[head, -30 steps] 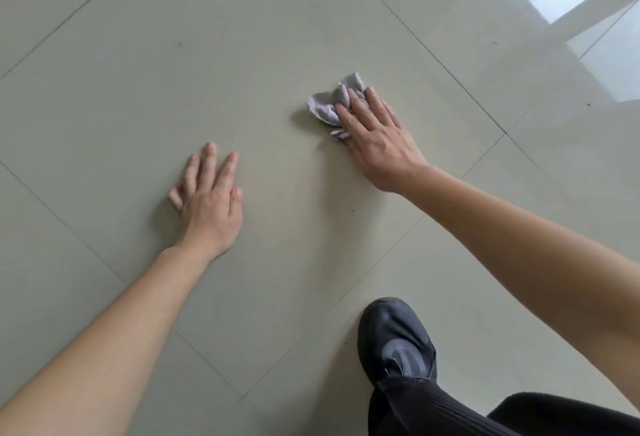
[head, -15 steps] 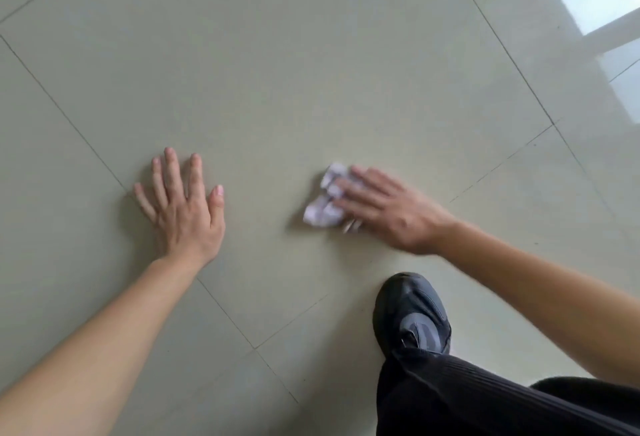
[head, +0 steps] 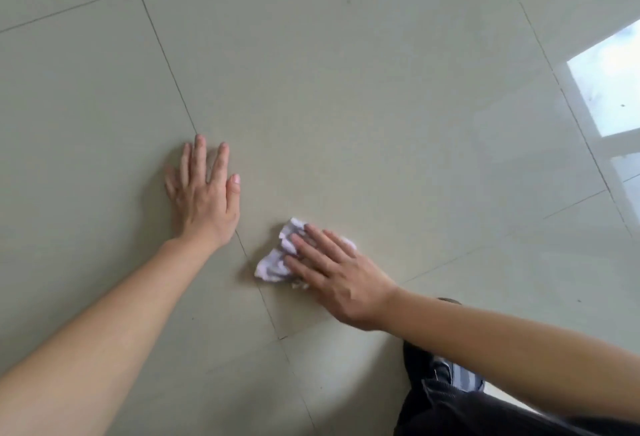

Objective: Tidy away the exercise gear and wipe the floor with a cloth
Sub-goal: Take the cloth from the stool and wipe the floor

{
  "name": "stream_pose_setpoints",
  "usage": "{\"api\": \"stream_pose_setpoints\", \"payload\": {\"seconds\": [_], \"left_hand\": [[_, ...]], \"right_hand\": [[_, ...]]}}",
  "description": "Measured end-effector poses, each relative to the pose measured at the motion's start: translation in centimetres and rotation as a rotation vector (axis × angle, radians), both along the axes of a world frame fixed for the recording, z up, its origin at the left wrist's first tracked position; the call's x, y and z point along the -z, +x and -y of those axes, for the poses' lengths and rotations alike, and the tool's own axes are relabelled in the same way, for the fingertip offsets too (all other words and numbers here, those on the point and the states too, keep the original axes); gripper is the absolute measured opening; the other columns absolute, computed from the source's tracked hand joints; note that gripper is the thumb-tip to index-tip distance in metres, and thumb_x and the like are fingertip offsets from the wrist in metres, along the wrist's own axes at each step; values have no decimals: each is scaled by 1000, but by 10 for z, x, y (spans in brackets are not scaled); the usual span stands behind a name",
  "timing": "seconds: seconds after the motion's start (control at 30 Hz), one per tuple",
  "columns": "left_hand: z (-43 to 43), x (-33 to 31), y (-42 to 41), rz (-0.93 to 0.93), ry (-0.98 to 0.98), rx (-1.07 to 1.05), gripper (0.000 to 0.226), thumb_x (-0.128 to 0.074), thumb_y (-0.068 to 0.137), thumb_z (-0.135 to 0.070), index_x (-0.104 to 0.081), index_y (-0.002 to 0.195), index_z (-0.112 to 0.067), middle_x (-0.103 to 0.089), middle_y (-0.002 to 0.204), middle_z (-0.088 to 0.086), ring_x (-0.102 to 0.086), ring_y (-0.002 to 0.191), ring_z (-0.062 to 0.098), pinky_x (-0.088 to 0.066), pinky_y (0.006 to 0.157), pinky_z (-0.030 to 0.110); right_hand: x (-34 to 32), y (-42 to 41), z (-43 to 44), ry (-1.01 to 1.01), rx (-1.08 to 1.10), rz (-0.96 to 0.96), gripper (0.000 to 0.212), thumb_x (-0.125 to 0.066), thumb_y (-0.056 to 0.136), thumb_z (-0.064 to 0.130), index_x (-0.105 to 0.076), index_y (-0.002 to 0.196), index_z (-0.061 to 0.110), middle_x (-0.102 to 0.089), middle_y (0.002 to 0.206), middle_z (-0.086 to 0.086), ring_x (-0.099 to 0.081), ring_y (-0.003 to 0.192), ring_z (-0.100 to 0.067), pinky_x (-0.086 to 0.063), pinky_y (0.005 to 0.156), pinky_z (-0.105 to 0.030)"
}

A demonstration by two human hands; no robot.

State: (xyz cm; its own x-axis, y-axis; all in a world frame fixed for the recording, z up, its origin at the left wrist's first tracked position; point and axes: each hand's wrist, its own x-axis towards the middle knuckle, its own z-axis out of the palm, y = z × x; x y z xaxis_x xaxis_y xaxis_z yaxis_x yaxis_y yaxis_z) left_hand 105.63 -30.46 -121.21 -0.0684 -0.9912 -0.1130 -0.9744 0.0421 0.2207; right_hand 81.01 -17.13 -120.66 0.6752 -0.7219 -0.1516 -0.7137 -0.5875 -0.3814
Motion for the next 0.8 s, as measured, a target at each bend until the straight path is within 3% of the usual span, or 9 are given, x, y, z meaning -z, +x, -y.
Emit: {"api": "stream_pose_setpoints", "payload": {"seconds": [0.17, 0.33, 0.4, 0.5, 0.57, 0.67, 0.8], "left_hand": [[-18, -5, 40, 44, 59, -18, 60, -29, 96, -41, -38, 150, -16, -21, 161, 16, -20, 146, 36, -22, 109, 63], [-24, -3, 55, 59, 81, -34, 59, -28, 96, -41, -39, 149, -17, -25, 160, 14, -21, 146, 33, -24, 109, 61], [-25, -2, 54, 40, 92, -61, 58, -28, 96, -41, -39, 149, -20, -25, 160, 11, -20, 147, 32, -23, 110, 61], [-25, -2, 53, 18, 88, -65, 57, -29, 96, -41, -42, 147, -21, -29, 159, 9, -24, 147, 31, -26, 108, 60], [-25, -2, 55, 20, 90, -62, 57, -27, 95, -42, -43, 146, -22, -30, 159, 8, -25, 146, 30, -27, 107, 59], [-26, -1, 56, 5, 91, -55, 57, -26, 96, -43, -41, 147, -24, -29, 160, 6, -23, 147, 28, -26, 109, 58], [-26, 2, 61, 18, 78, -39, 56, -25, 97, -44, -42, 147, -26, -28, 160, 4, -23, 148, 26, -26, 108, 55]], "right_hand": [[-1, -2, 31, -103, -459, -79, 53, -37, 105, 15, -30, 157, 13, -17, 166, -12, -9, 154, -34, -21, 122, -48], [-32, -70, 132, -201, -617, -318, 69, -38, 95, 9, -15, 160, 10, -5, 168, -10, -5, 155, -33, -21, 124, -45], [-40, -74, 155, -200, -509, -380, 62, -39, 101, 18, -19, 159, 10, -8, 168, -11, -7, 155, -31, -25, 122, -45], [-49, -59, 171, 19, 221, -371, 57, -21, 109, 37, -13, 160, 15, -3, 169, -9, 8, 155, -24, -13, 125, -43], [-46, -43, 172, 245, 514, -339, 62, -19, 105, 46, -7, 160, 19, 6, 169, -6, 17, 154, -24, -5, 125, -44], [-38, -19, 146, 308, 437, -307, 69, -13, 100, 55, -6, 161, 24, 15, 168, -2, 20, 153, -25, -8, 124, -52], [-37, 14, 97, 251, -62, -296, 68, -3, 100, 52, -3, 162, 25, 20, 166, 1, 24, 152, -25, -1, 125, -44]]}}
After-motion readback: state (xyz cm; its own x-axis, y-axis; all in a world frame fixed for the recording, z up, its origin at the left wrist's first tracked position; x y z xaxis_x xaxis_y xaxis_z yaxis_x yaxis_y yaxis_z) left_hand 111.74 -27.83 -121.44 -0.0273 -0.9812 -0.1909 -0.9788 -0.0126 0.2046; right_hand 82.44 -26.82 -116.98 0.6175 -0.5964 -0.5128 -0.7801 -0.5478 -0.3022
